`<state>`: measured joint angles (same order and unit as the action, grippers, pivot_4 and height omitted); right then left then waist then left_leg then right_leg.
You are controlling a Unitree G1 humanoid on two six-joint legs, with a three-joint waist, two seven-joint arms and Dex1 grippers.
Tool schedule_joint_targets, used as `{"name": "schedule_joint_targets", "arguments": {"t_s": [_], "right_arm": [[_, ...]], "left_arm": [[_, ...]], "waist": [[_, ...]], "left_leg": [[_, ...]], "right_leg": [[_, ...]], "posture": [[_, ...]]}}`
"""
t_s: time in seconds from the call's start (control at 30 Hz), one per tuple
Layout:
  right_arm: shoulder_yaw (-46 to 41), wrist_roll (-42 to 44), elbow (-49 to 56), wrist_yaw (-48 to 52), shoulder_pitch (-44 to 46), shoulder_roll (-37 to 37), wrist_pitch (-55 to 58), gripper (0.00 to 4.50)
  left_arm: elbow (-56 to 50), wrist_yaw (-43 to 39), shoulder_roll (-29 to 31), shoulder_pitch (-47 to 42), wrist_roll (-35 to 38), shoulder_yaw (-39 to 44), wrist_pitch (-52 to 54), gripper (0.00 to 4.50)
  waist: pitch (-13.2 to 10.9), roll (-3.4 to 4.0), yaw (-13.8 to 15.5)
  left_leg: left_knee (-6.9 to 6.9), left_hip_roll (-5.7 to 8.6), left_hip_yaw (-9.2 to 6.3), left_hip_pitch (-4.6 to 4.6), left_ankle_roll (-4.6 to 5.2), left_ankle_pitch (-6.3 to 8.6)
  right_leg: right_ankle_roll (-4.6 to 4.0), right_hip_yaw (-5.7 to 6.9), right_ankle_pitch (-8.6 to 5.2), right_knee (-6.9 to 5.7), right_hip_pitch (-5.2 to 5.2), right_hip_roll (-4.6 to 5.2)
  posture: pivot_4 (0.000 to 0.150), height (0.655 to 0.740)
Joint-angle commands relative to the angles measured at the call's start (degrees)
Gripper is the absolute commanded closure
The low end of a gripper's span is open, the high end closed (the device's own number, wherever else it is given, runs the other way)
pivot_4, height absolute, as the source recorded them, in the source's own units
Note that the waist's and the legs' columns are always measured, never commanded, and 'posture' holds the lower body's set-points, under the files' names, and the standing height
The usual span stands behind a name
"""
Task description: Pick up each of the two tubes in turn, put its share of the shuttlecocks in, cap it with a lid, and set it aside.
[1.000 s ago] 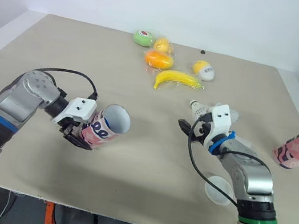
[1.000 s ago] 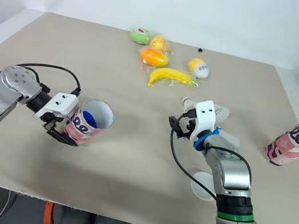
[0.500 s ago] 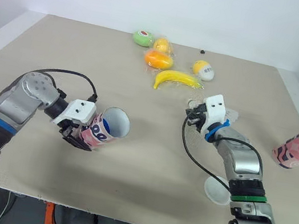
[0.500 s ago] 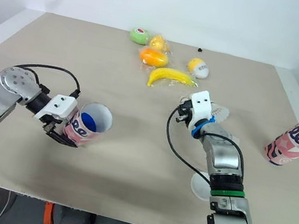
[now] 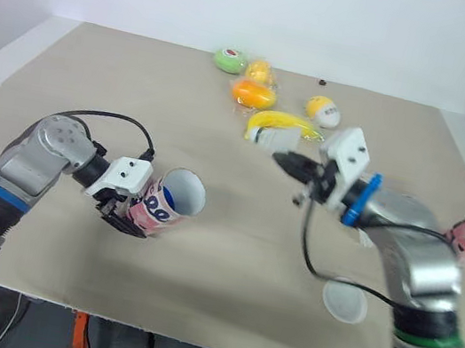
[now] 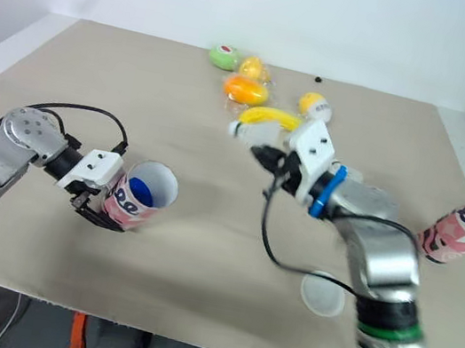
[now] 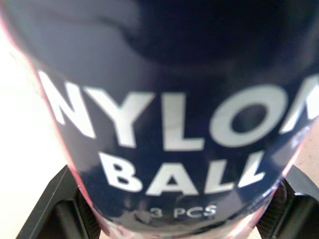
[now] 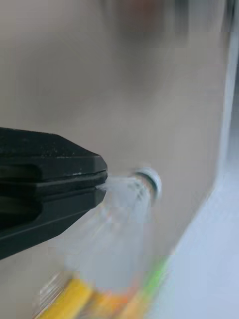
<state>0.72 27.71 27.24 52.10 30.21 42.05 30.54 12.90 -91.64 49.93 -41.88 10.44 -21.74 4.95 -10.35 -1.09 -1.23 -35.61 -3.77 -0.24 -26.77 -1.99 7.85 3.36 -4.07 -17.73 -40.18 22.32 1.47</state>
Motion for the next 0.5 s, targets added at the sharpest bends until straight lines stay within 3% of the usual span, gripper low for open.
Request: {"name": "schedule_joint_targets", "arguments": {"t_s": [0.03, 0.17, 0.5], "right_arm": [[-1.57, 4.07, 5.21, 5.02, 2.39, 3.25, 0.32, 4.43], [2.84, 2.42, 5.43, 7.90, 4.30, 4.42, -0.77, 4.43], [13.31, -5.91, -1.16, 8.10, 11.81, -1.23, -3.48, 4.43]], "left_arm": [[1.92, -0.86, -1.68, 0.27, -1.74, -4.36, -0.02, 1.13], [3.38, -0.86, -3.65, -0.64, -1.76, -5.11, 0.00, 1.13], [4.91, -0.86, -5.46, -1.67, -2.27, -5.41, -0.33, 1.13]], "waist": [[0.05, 0.02, 0.00], [0.16, 0.14, 0.03], [0.22, 0.24, 0.40]], "left_leg": [[0.00, 0.00, 0.00, 0.07, 0.00, 0.00], [-0.13, -0.01, 0.03, 0.39, 0.01, -0.04], [-0.37, 0.11, 0.12, 0.34, 0.08, -0.06]], "right_leg": [[-0.02, 0.00, 0.01, 0.00, -0.05, -0.01], [0.10, 0.00, -0.17, 0.00, -0.37, 0.01], [0.25, -0.06, 0.13, 0.02, -0.44, 0.19]], "posture": [[0.150, 0.6946], [0.150, 0.6946], [0.150, 0.6946]]}}
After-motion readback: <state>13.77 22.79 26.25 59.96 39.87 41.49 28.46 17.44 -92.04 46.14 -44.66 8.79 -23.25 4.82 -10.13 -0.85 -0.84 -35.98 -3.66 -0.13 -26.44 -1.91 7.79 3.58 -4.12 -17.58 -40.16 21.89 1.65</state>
